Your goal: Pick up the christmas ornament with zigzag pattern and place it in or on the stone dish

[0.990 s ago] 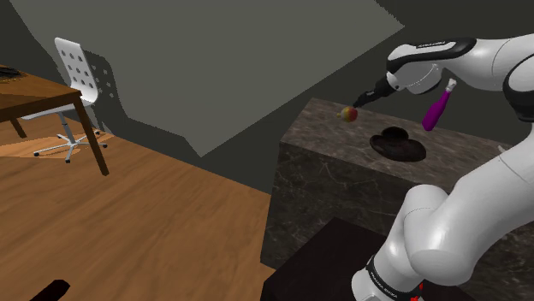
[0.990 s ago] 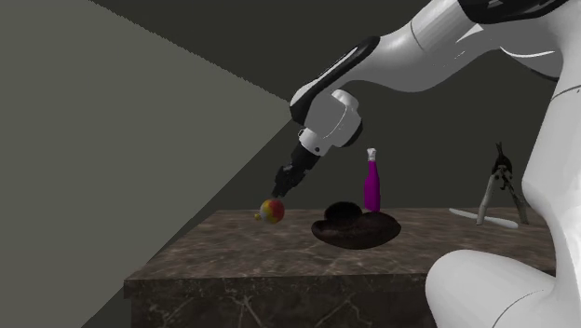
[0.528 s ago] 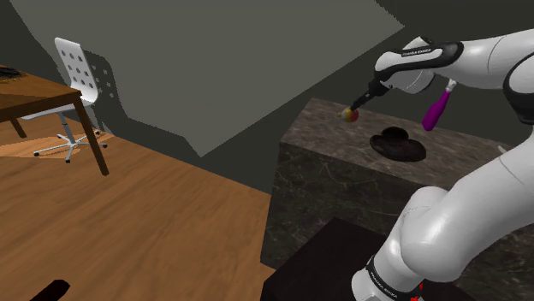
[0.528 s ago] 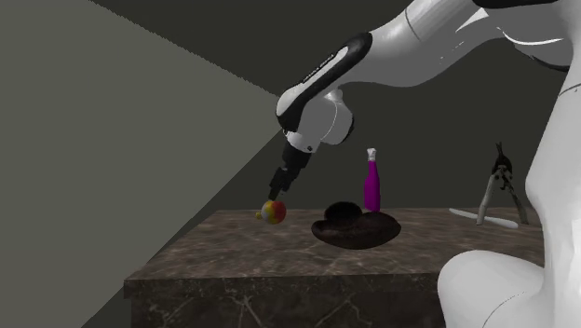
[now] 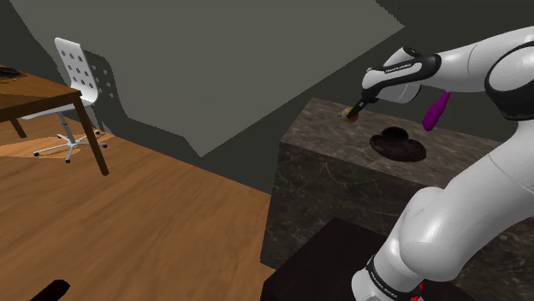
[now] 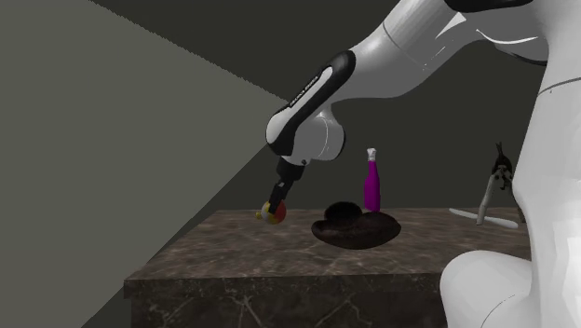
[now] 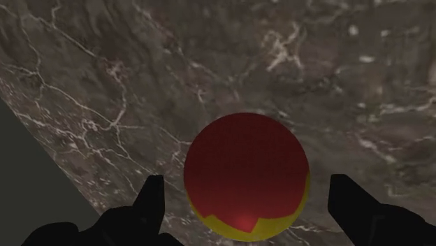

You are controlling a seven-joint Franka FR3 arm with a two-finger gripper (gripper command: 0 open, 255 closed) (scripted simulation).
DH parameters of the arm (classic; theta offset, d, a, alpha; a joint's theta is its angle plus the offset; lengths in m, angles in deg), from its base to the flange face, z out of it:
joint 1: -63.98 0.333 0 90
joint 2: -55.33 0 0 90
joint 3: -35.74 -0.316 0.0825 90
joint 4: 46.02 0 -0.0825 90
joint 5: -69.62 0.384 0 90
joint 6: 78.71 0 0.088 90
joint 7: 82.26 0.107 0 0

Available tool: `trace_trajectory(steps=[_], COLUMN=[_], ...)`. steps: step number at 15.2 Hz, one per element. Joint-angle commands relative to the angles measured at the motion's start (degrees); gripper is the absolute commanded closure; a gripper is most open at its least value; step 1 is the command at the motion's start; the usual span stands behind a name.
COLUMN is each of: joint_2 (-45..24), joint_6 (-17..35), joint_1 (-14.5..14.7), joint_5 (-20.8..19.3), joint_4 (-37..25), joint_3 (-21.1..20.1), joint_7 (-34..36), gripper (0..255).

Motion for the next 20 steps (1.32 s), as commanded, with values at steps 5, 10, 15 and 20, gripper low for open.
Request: trace_trajectory(steps=[5, 10, 15, 20], joint_2=[-0.62, -0.61, -0.53, 0.1], joint_6=[0.61, 0.6, 0.55, -0.97], joint_1=[0.48, 0.47, 0.4, -0.08], joint_5=[0.64, 0.63, 0.53, -0.22], joint_4=[0.09, 0.09, 0.1, -0.92], joint_3=[0.45, 0.44, 0.37, -0.38], joint_7=[-0.37, -0.36, -0.3, 0.38], gripper=[0, 255, 255, 255])
